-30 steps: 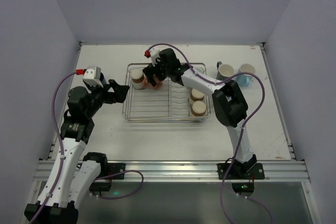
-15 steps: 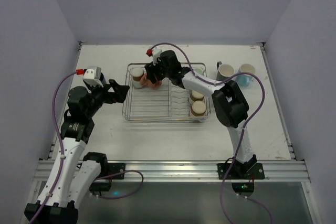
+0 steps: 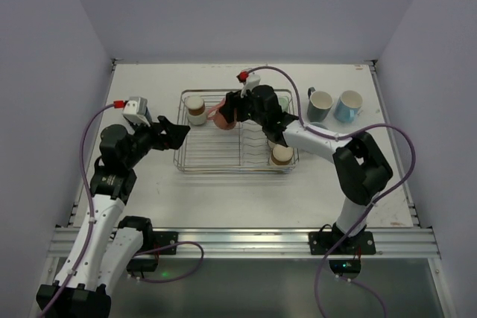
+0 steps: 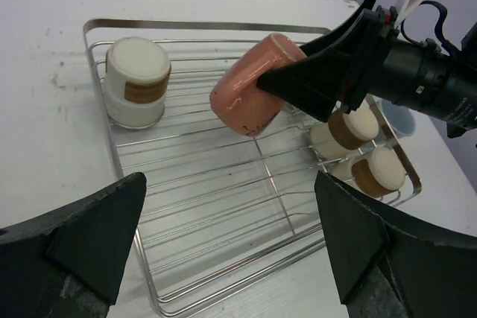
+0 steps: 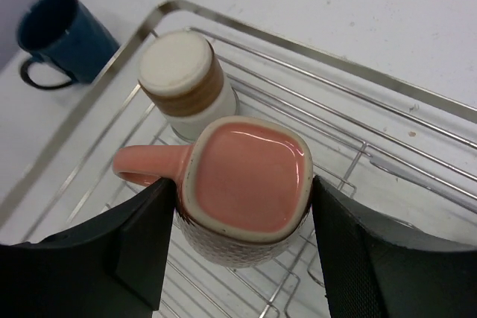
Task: Unload the cups from the dish rack
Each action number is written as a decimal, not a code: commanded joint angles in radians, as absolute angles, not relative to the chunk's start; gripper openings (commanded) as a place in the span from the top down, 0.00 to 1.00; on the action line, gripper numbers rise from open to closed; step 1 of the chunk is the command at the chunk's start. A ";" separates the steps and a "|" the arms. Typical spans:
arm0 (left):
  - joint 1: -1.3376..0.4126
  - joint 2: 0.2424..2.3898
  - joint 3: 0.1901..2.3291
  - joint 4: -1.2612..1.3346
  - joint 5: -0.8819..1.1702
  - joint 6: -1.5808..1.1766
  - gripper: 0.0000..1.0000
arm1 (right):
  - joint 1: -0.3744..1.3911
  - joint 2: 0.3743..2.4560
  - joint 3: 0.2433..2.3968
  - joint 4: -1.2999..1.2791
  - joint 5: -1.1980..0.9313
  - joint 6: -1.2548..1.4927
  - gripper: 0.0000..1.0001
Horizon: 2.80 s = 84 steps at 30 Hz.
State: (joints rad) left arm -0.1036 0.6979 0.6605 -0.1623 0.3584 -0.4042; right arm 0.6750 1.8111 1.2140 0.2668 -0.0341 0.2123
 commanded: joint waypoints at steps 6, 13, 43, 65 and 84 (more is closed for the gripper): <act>-0.109 0.732 0.546 0.172 0.629 -0.626 0.09 | 0.673 1.654 1.216 0.483 0.006 0.639 0.77; -0.113 0.807 0.477 0.417 0.747 -0.807 0.12 | 0.673 1.569 1.129 0.563 -0.069 0.854 0.78; -0.210 0.980 0.469 0.776 0.661 -0.919 0.80 | 0.738 1.603 0.937 0.951 -0.322 1.250 0.78; -0.207 0.780 0.906 -0.343 0.069 -0.471 1.00 | 0.723 1.517 0.851 0.821 -0.304 1.069 0.01; 0.000 1.109 0.858 -0.578 -0.051 -0.370 1.00 | 0.729 1.482 1.200 0.028 -0.388 0.442 0.01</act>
State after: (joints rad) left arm -0.0040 1.0801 0.8608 -0.6155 -0.0475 -0.3992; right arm 0.7219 1.4811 1.1595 0.1547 -0.3557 0.5598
